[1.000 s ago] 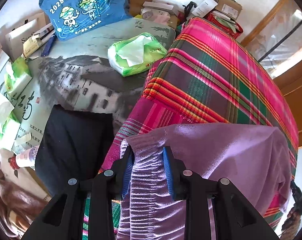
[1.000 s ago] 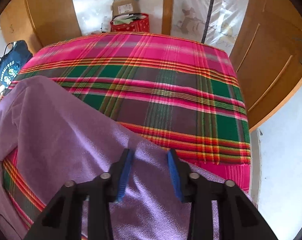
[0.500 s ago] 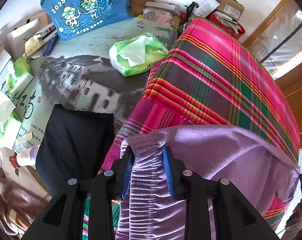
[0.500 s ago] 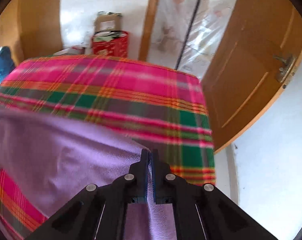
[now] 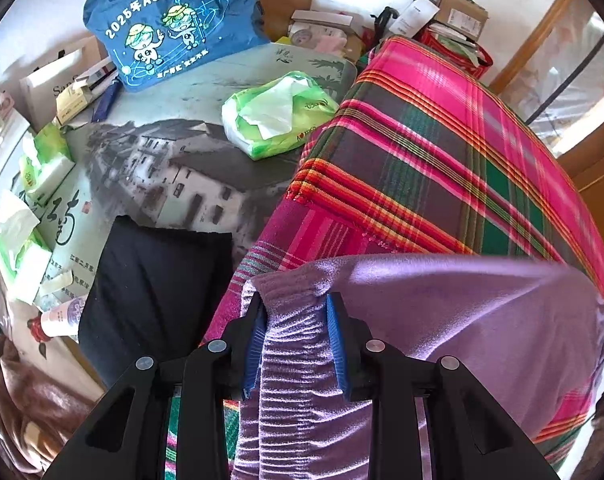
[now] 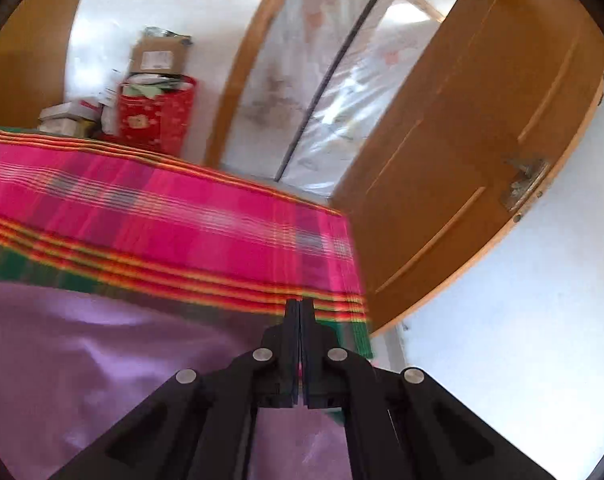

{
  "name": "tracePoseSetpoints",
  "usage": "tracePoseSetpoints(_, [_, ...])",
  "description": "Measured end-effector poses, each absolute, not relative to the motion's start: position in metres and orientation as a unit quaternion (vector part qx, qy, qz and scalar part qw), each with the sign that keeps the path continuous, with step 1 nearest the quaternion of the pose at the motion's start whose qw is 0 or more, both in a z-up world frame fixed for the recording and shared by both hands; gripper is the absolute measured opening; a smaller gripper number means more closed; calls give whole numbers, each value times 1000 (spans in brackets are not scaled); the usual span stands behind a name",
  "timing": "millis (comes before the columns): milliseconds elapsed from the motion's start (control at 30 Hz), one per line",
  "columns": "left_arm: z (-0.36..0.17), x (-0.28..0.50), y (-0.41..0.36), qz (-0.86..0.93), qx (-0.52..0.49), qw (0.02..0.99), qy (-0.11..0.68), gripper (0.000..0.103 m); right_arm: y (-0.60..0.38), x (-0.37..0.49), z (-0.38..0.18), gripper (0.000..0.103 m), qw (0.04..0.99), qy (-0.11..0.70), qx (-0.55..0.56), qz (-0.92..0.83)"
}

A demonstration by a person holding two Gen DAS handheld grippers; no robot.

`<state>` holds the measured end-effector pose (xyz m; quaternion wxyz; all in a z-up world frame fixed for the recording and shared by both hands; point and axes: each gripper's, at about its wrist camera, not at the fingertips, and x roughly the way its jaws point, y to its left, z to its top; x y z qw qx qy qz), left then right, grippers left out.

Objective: Fold clothes

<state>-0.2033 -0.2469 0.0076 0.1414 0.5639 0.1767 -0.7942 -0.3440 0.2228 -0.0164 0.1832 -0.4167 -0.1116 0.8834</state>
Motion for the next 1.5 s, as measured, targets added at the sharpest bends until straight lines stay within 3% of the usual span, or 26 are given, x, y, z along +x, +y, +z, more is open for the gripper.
tracePoseSetpoints(100, [10, -201, -245, -795, 560, 144, 181, 30, 240, -336, -18, 1, 156, -36, -426, 891])
tracePoseSetpoints(300, [55, -179, -191, -854, 498, 86, 123, 30, 245, -283, -14, 2, 134, -16, -424, 895])
tracePoseSetpoints(400, [67, -175, -146, -861, 501, 23, 86, 30, 252, -244, -7, 7, 134, 22, -409, 902])
tracePoseSetpoints(500, [73, -172, -101, -861, 506, -35, 37, 30, 254, -209, -6, 20, 126, 45, -406, 904])
tracePoseSetpoints(567, [77, -170, -76, -860, 506, -65, 5, 30, 252, -189, -10, 22, 123, 47, -412, 902])
tracePoseSetpoints(767, [64, -175, -127, -846, 532, 20, 40, 30, 249, -157, -26, 22, 131, 37, -437, 889])
tracePoseSetpoints(900, [51, -160, -193, -818, 547, 161, 75, 30, 249, -145, -34, 22, 130, 41, -443, 886])
tracePoseSetpoints(1067, [68, -139, -183, -836, 527, 138, 61, 30, 248, -130, -44, 22, 130, 47, -449, 883])
tracePoseSetpoints(1300, [98, -130, -85, -883, 470, 4, -4, 30, 241, -127, -39, 23, 141, 29, -435, 889])
tracePoseSetpoints(1433, [78, -140, -4, -861, 493, -110, -57, 30, 241, -133, -36, 33, 126, 31, -424, 896])
tracePoseSetpoints(1500, [61, -142, 30, -844, 507, -152, -84, 30, 236, -141, -36, 33, 121, 14, -421, 899])
